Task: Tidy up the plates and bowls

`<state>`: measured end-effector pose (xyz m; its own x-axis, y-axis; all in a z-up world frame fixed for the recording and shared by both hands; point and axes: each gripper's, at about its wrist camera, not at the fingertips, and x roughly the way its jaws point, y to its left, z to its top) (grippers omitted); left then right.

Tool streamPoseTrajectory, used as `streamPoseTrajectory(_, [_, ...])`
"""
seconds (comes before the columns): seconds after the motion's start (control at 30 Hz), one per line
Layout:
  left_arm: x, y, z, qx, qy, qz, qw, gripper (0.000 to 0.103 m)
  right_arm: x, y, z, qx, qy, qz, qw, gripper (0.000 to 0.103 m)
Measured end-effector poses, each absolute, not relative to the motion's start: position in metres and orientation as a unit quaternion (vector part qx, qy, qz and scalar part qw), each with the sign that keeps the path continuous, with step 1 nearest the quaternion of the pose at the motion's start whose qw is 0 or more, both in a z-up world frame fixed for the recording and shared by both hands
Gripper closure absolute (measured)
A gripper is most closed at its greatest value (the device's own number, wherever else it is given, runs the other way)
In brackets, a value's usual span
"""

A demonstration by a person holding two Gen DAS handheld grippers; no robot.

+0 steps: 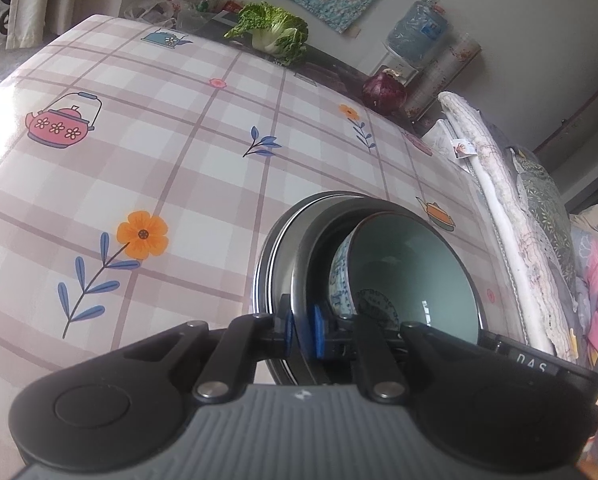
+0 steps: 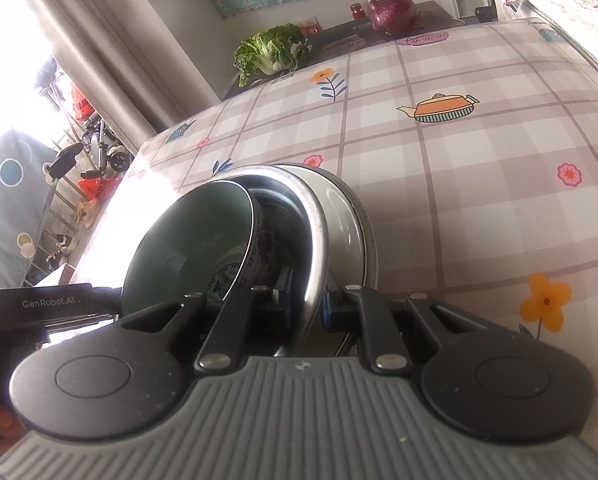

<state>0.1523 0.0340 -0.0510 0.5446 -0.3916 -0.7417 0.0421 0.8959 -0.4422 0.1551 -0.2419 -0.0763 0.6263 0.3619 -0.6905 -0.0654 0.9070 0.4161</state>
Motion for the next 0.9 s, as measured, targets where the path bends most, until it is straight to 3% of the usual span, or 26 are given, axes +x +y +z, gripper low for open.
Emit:
streamPoseTrajectory(0.17, [0.147, 0.033, -0.049, -0.181, 0.454, -0.131, 0.862, 0.09, 0.15, -0.241, -0.074, 0.169, 0.411, 0.12, 0.888, 0.091])
streamPoseTrajectory(0.37, [0.148, 0.034, -0.036, -0.175, 0.436, -0.117, 0.875, 0.081, 0.148, -0.259, -0.066, 0.193, 0.39, 0.112, 0.894, 0.082])
streamPoseTrajectory(0.43, [0.145, 0.036, -0.03, -0.166, 0.423, -0.104, 0.885, 0.061, 0.146, -0.263, -0.06, 0.194, 0.38, 0.111, 0.898, 0.076])
streamPoseTrajectory(0.47, [0.142, 0.038, -0.026, -0.163, 0.413, -0.1, 0.891, 0.057, 0.144, -0.265, -0.057, 0.19, 0.375, 0.105, 0.901, 0.07])
streamPoseTrajectory(0.5, [0.139, 0.04, -0.023, -0.161, 0.405, -0.099, 0.895, 0.05, 0.142, -0.266, -0.054, 0.185, 0.368, 0.099, 0.906, 0.055])
streamPoseTrajectory(0.53, [0.137, 0.043, -0.02, -0.164, 0.399, -0.102, 0.896, 0.046, 0.139, -0.268, -0.051, 0.183, 0.36, 0.096, 0.91, 0.049])
streamPoseTrajectory(0.77, [0.115, 0.046, -0.006, -0.144, 0.374, -0.101, 0.911, 0.039, 0.116, -0.28, -0.04, 0.197, 0.337, 0.099, 0.915, 0.044])
streamPoseTrajectory(0.9, [0.094, 0.046, 0.003, -0.111, 0.336, -0.093, 0.931, 0.026, 0.091, -0.283, -0.032, 0.197, 0.316, 0.097, 0.923, 0.031])
